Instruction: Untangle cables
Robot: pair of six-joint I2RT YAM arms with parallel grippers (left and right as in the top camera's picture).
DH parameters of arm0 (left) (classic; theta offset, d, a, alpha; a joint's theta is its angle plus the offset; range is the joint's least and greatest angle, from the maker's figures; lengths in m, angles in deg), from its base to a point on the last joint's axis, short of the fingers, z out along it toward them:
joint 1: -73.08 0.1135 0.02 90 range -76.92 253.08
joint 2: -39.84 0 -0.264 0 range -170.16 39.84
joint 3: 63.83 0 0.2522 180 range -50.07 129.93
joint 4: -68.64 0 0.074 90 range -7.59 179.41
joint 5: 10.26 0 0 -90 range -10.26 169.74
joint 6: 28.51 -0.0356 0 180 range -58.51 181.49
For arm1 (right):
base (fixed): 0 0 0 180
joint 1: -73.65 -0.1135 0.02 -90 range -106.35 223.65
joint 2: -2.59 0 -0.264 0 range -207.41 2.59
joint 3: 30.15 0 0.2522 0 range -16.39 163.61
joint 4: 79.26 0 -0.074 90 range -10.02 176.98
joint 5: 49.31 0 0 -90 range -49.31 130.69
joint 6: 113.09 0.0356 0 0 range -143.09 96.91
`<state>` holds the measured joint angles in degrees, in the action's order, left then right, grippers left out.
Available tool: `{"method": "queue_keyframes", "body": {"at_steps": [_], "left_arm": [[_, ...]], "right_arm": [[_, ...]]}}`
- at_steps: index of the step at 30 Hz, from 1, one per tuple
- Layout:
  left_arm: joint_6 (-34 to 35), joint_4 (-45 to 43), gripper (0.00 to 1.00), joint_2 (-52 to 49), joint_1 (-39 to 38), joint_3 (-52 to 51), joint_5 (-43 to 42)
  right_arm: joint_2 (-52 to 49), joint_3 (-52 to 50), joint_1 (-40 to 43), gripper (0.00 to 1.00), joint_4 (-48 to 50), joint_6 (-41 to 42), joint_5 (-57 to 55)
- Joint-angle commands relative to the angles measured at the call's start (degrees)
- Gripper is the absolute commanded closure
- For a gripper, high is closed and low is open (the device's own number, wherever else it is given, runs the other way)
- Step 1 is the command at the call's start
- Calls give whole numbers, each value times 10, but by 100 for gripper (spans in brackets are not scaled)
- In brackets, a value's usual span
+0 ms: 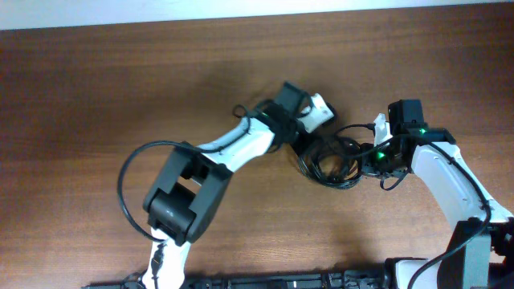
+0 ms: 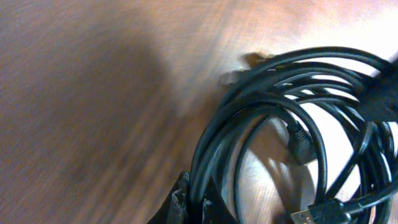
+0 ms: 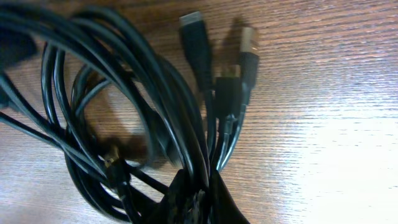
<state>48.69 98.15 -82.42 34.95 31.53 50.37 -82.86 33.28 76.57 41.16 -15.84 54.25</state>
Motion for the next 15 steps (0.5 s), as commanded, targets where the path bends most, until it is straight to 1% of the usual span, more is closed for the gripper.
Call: {"method": "queue_keyframes", "body": {"at_steps": [1, 2, 4, 5, 6, 8, 12, 13, 14, 15], "left_arm": [[145, 17, 100, 64, 93, -1, 2], [178, 29, 100, 72, 122, -1, -6], [216, 39, 100, 78, 171, -1, -49], [255, 41, 100, 78, 201, -1, -70], [299, 49, 100, 78, 225, -1, -71], [341, 57, 100, 78, 254, -1, -74], [338, 93, 100, 78, 252, -1, -73], [322, 99, 100, 78, 247, -1, -74], [290, 101, 100, 78, 240, -1, -103], [254, 99, 100, 78, 234, -1, -150]], "right_arm": [[-2, -4, 1, 96, -3, -3, -3], [-2, -4, 1, 96, -3, -3, -3], [-2, -4, 1, 96, -3, -3, -3], [-2, -4, 1, 96, -3, -3, -3], [-2, -4, 1, 96, -3, -3, -3], [-2, -4, 1, 96, -3, -3, -3], [-2, -4, 1, 96, -3, -3, -3], [-2, -4, 1, 96, -3, -3, -3], [-2, -4, 1, 96, -3, -3, -3], [-2, -4, 1, 96, -3, -3, -3]]}}
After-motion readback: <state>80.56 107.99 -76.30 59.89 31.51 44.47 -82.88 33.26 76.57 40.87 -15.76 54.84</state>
